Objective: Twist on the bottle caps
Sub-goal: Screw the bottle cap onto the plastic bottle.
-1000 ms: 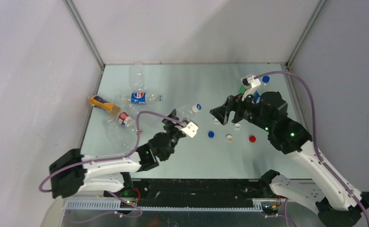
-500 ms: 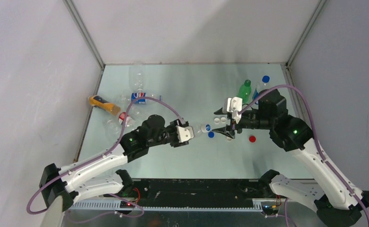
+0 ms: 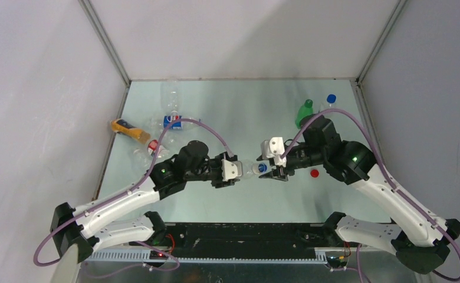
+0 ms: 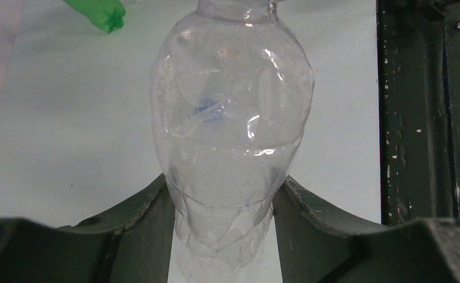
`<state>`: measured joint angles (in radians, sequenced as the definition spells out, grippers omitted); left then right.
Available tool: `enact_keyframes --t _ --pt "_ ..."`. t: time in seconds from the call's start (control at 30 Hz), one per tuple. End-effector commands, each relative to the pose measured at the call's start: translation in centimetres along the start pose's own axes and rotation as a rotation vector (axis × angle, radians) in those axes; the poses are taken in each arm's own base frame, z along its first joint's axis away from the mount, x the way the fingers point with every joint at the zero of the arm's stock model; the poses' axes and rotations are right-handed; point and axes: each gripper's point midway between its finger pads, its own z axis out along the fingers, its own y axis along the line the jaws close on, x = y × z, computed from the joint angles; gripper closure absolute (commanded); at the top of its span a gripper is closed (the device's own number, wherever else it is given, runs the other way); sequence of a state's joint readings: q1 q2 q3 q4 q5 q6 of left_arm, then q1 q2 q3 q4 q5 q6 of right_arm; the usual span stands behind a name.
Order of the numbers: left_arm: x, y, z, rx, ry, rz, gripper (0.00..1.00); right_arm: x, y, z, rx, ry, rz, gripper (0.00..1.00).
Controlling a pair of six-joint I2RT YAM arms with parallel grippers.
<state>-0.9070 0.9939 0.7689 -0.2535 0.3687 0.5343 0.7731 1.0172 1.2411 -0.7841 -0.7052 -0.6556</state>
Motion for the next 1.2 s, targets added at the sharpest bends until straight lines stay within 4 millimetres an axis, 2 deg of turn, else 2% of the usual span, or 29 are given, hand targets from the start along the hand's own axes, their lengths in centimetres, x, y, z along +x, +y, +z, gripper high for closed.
enact_keyframes --t 0.0,0.1,0.27,0.43,0.5,0.57,0.67,0.73,0.87,0.9,0.93,0.97,1.0,1.03,1.07,1.13,1.17 --pt "-2.5 0.7 -0.6 0.0 -0.065 0.038 1.0 0.2 -0.3 -0.1 0.015 0.056 -0.041 0.5" --pt "-2.6 0.6 -0.7 0.011 -0.067 0.038 1.0 1.2 -0.7 0.1 0.032 0.106 -0.037 0.54" --pt "-3.1 0.5 -0.9 0.009 -0.085 0.042 1.0 1.4 -0.7 0.7 0.029 0.118 -0.019 0.64" --pt "-4.0 1.6 -1.0 -0.053 -0.123 0.023 1.0 1.4 -1.2 1.3 0.066 0.12 0.085 0.9" --pt "-4.3 2.4 -1.1 -0.107 -0.142 0.005 1.0 0.8 -1.6 1.7 0.101 0.096 0.182 0.98" --pt "-4.3 3.2 -1.2 -0.168 -0.159 -0.005 1.0 0.2 -2.3 1.9 0.164 0.07 0.316 1.0" --pt "-4.3 3.9 -1.4 -0.238 -0.18 -0.01 1.0 0.4 -3.7 1.9 0.314 0.056 0.611 1.0" --pt "-4.0 4.2 -1.4 -0.28 -0.184 -0.015 1.0 0.7 -3.7 1.9 0.364 0.055 0.774 1.0" --pt "-3.5 5.4 -1.7 -0.383 -0.184 -0.035 1.0 0.8 -3.8 2.0 0.422 0.017 0.968 1.0" --pt "-3.5 5.4 -1.7 -0.389 -0.191 -0.044 1.0 0.1 -4.1 1.8 0.432 -0.022 0.985 0.93" --pt "-3.5 5.4 -1.6 -0.395 -0.204 -0.063 1.0 0.1 -4.4 1.6 0.453 -0.037 0.986 0.82" --pt "-3.6 5.4 -1.6 -0.4 -0.215 -0.078 1.0 -0.7 -4.8 1.2 0.467 -0.079 0.965 0.6" --pt "-3.6 5.4 -1.5 -0.407 -0.23 -0.113 1.0 -0.9 -5.0 0.9 0.477 -0.096 0.942 0.46" --pt "-3.6 5.4 -1.5 -0.408 -0.238 -0.128 1.0 -1.5 -5.2 0.2 0.488 -0.129 0.888 0.4" --pt "-3.6 5.3 -1.3 -0.407 -0.253 -0.157 1.0 -1.7 -5.6 -0.2 0.513 -0.144 0.863 0.29" --pt "-3.7 5.3 -1.1 -0.41 -0.279 -0.207 1.0 -2.2 -6.1 -1.3 0.554 -0.188 0.787 0.21" --pt "-3.8 5.2 -1.0 -0.409 -0.287 -0.22 1.0 -2.5 -6.3 -1.8 0.572 -0.217 0.738 0.21"
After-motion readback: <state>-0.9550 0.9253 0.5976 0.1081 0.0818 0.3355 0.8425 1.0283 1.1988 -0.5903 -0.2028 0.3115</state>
